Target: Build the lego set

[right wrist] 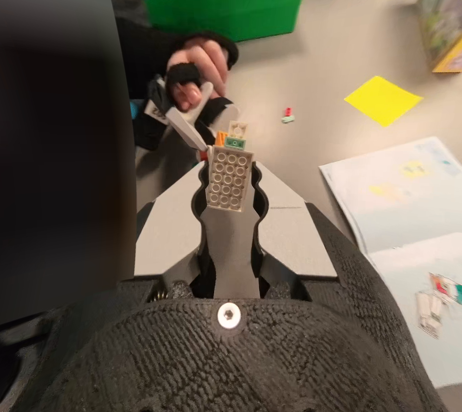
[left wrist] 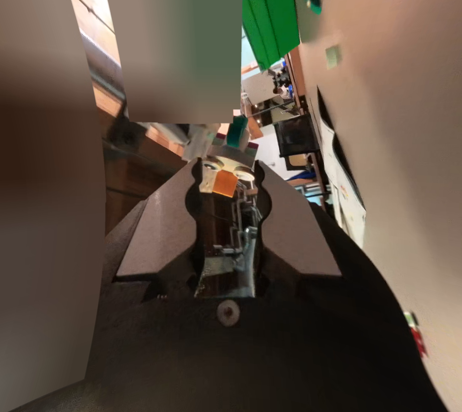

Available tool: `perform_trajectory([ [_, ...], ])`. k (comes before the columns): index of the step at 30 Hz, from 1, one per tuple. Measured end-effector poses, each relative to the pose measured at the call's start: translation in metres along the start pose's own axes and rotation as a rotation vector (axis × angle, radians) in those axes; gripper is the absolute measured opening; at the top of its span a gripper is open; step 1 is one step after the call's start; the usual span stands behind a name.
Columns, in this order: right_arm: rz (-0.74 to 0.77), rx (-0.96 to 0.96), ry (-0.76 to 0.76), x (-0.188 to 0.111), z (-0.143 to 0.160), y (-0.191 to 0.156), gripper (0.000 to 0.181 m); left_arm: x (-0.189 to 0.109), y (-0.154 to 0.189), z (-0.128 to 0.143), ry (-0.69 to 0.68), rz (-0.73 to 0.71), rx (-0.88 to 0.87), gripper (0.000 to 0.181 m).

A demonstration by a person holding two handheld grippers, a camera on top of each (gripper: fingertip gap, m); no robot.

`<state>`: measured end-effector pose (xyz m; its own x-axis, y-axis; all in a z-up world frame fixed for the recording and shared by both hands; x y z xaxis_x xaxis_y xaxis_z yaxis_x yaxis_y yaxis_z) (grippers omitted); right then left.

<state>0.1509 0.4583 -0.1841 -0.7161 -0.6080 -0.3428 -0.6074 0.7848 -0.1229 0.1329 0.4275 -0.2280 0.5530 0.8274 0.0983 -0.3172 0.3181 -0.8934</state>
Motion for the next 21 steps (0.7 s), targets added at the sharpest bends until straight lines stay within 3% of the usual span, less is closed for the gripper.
perform_trajectory([
  [3, -0.078, 0.065, -0.099, -0.003, 0.003, -0.007, 0.032, 0.004, -0.004, -0.017, 0.049, -0.013, 0.034, 0.04],
  [9, 0.149, -0.044, -0.421, -0.011, 0.061, 0.031, 0.032, 0.002, -0.003, -0.006, 0.019, -0.03, -0.061, 0.04],
  [14, 0.159, -0.036, -0.418, 0.017, 0.096, 0.031, 0.032, -0.002, 0.006, 0.015, -0.043, -0.014, -0.127, 0.041],
  [21, 0.157, -0.023, -0.424, 0.035, 0.111, 0.036, 0.033, -0.007, 0.014, 0.033, -0.104, 0.007, -0.17, 0.04],
])
Point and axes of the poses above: each gripper's, where its closed fingertips meet, x out along the fingers, z out of its underside, y = z × x across the jaws, the point moved 1 cm from there along -x, back along the fingers, and after that the axes turned 14 degrees about y, right-handed, at the moved point
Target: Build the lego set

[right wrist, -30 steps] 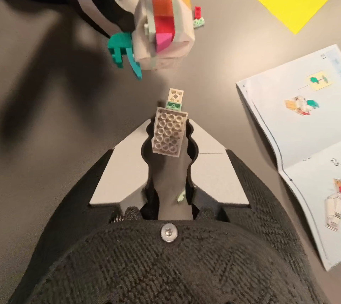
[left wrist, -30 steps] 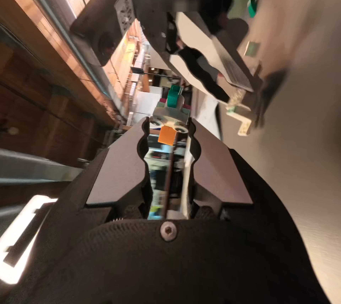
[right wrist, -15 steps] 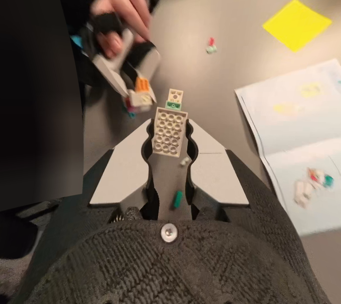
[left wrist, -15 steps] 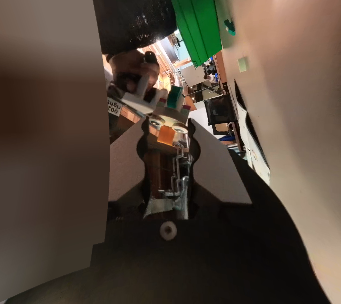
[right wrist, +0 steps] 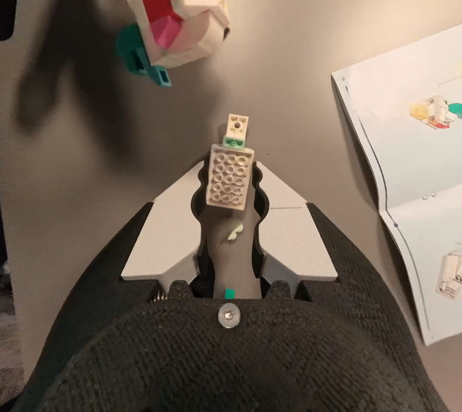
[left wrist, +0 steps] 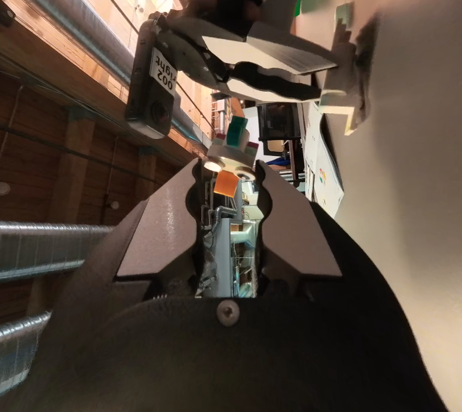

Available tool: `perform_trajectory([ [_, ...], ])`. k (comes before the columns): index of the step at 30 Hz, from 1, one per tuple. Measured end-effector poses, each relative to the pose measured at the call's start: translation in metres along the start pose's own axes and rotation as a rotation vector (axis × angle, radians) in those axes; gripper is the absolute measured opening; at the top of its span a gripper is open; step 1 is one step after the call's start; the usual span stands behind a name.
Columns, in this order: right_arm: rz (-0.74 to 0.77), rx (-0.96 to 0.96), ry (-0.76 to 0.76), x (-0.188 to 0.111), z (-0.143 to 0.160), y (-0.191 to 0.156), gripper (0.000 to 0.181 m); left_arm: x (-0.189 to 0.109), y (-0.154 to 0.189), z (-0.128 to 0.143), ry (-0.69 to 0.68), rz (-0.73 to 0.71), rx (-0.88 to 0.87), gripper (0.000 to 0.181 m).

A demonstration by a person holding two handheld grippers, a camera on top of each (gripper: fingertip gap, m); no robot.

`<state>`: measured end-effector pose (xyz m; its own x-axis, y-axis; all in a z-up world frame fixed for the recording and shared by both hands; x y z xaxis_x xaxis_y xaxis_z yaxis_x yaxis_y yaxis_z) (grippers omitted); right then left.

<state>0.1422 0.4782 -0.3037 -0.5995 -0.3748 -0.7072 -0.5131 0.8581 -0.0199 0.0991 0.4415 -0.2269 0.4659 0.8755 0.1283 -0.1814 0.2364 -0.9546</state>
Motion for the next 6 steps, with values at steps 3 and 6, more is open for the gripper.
perform_trajectory([
  [3, 0.007, 0.019, 0.033, 0.0, -0.004, 0.002, 0.053, -0.001, 0.001, 0.003, -0.007, 0.004, -0.007, 0.04],
  [6, -0.015, 0.09, 0.224, -0.012, -0.034, -0.002, 0.059, -0.001, -0.001, 0.003, -0.005, -0.01, -0.016, 0.04],
])
Point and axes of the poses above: each gripper's, where its closed fingertips meet, x out along the fingers, z out of its underside, y = z × x across the jaws, the point moved 1 cm from there along -x, back along the fingers, and after that the axes turned 14 degrees about y, right-handed, at the moved point
